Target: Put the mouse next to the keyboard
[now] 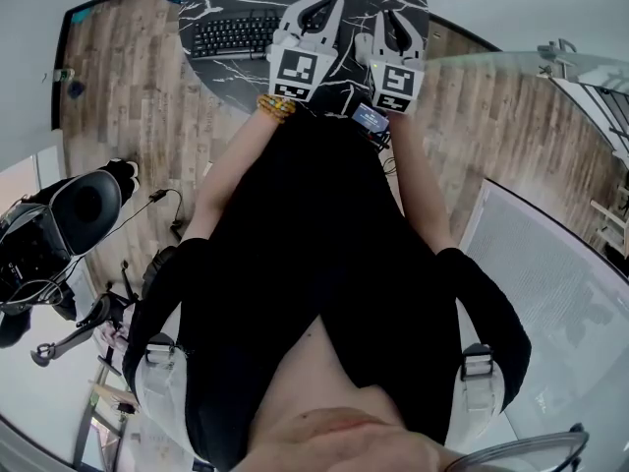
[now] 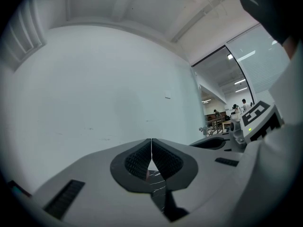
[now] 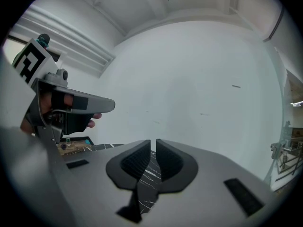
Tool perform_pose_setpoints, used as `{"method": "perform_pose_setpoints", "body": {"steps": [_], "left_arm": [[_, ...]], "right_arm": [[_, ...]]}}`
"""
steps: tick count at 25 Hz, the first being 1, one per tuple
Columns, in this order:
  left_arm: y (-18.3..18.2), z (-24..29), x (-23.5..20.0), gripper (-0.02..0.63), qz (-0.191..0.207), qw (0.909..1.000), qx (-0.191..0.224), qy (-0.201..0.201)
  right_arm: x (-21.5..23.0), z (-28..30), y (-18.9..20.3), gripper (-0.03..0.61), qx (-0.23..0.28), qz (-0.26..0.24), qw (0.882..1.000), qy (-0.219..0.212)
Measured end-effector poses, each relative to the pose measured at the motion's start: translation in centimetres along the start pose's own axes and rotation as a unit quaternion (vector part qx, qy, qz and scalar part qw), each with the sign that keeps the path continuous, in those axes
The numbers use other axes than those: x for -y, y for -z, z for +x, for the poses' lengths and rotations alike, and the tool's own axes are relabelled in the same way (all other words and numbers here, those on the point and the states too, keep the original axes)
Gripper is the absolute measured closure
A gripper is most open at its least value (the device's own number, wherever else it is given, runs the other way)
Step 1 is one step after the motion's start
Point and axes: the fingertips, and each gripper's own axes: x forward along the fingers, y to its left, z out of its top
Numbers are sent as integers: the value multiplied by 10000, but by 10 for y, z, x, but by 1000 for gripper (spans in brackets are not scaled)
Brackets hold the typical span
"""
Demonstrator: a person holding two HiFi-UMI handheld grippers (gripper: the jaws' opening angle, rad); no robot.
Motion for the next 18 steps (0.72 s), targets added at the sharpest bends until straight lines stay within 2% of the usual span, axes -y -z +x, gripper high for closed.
{"method": "perform_pose_setpoints", "body": {"steps": [18], "left_arm": [[12,-3,-7,597,-112,9998,-131,-86]], "right_arm": [[0,0,6,528,-8,15,10000,-68]]}}
